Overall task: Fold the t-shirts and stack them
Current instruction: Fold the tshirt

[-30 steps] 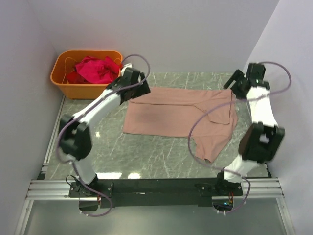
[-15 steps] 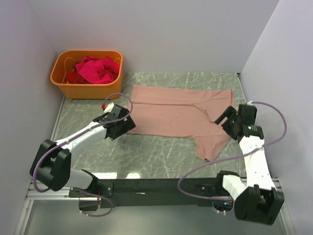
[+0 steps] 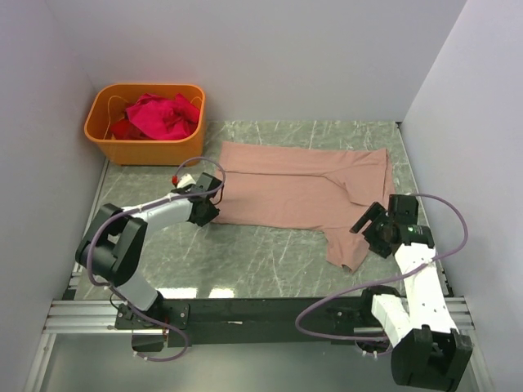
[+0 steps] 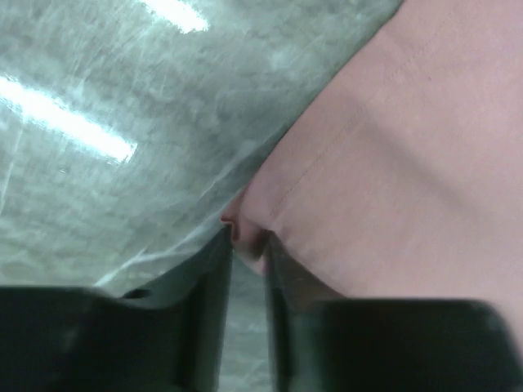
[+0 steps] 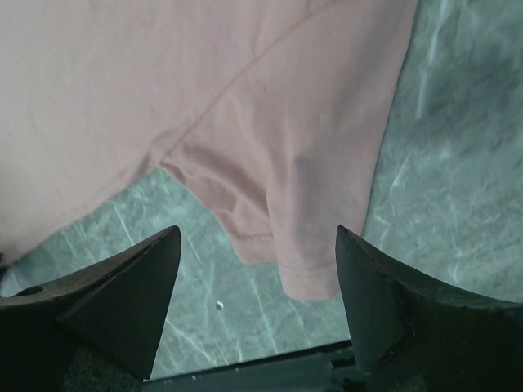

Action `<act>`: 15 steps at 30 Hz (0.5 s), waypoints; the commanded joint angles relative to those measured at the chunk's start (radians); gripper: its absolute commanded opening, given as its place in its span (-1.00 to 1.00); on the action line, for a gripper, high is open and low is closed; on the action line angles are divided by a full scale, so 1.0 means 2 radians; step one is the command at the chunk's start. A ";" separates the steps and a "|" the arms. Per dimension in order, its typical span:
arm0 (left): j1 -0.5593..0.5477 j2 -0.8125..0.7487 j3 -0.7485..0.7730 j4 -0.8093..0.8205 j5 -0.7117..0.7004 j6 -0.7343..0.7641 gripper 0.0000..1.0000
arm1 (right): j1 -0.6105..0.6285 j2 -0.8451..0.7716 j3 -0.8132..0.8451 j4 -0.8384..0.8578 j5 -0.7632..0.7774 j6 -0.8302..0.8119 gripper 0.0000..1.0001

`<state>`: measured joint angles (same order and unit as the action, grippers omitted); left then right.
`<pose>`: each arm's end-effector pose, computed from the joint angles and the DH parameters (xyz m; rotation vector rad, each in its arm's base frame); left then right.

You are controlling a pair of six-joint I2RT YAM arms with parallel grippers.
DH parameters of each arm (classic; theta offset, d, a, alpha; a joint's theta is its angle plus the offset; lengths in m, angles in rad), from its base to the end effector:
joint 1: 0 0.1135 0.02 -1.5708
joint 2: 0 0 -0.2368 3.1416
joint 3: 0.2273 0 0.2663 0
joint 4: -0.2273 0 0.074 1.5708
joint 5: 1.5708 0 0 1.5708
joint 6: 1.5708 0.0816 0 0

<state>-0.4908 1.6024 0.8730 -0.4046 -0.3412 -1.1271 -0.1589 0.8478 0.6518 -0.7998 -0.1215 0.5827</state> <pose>0.2993 -0.1290 0.0853 -0.9064 2.4349 -0.1082 0.2127 -0.0241 0.1693 0.8940 2.4279 0.3147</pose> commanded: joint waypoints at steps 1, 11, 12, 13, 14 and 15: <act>0.001 0.019 0.008 0.008 -0.007 -0.009 -0.54 | 0.029 -0.006 -0.003 -0.035 0.012 0.009 0.64; 0.050 0.032 0.034 -0.026 -0.054 -0.009 -0.99 | 0.141 0.057 -0.013 -0.060 0.059 0.035 0.50; 0.062 0.030 0.034 -0.026 -0.062 -0.007 -0.99 | 0.148 0.062 -0.011 -0.063 0.060 0.035 0.50; 0.065 0.023 0.033 -0.022 -0.065 0.000 -0.99 | 0.155 0.065 -0.010 -0.069 0.060 0.035 0.50; 0.070 0.020 0.032 -0.022 -0.069 0.002 -0.99 | 0.168 0.068 -0.011 -0.068 0.056 0.032 0.50; 0.071 0.017 0.034 -0.022 -0.071 0.004 -0.99 | 0.174 0.072 -0.011 -0.067 0.051 0.031 0.50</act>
<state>-0.3737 1.6543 0.9192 -0.4099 -0.4030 -1.1393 0.1497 0.9806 0.6209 -0.9062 -0.0444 0.6350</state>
